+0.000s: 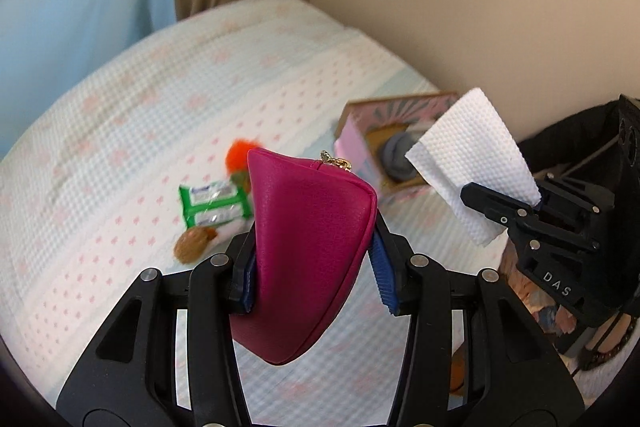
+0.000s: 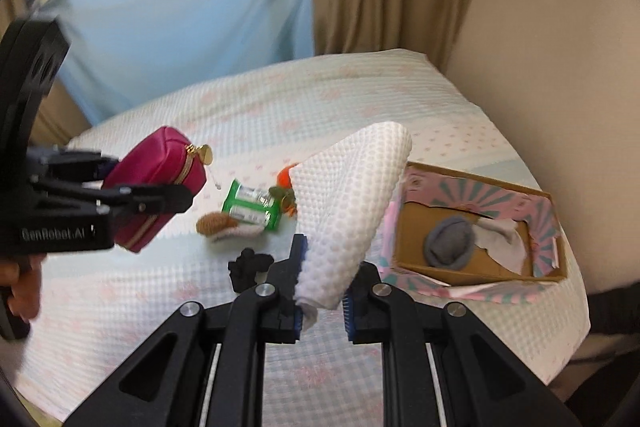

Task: Organize soft objects
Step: 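Carry pouch and towel into the pink box and release both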

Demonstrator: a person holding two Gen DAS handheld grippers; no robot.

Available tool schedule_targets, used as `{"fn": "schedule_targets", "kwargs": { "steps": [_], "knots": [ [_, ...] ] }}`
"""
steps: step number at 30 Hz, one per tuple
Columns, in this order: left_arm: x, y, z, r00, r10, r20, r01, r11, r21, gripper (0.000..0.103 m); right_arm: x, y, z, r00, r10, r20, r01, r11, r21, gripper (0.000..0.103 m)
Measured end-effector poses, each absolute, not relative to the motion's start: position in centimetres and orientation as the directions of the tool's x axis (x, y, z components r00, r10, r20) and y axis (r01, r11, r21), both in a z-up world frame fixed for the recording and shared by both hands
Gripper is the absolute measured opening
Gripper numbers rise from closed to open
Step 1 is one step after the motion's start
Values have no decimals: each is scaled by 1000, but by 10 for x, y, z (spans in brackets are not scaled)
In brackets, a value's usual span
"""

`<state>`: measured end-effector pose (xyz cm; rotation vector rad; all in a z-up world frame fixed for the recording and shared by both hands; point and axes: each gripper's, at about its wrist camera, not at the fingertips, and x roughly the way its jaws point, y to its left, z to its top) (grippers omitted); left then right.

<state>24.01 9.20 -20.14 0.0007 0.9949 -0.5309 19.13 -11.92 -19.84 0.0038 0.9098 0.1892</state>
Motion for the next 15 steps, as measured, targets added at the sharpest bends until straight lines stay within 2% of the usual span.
{"fn": "schedule_targets", "kwargs": {
  "steps": [8,15],
  "knots": [
    [249,25,-148,480,-467,-743,461,855,-239,42,193,-194,-155,629,120,-768,-53,992,112,14],
    [263,-60,-144,474,-467,-747,467,852,-236,42,212,-272,-153,618,116,-777,-22,991,130,14]
  ]
}}
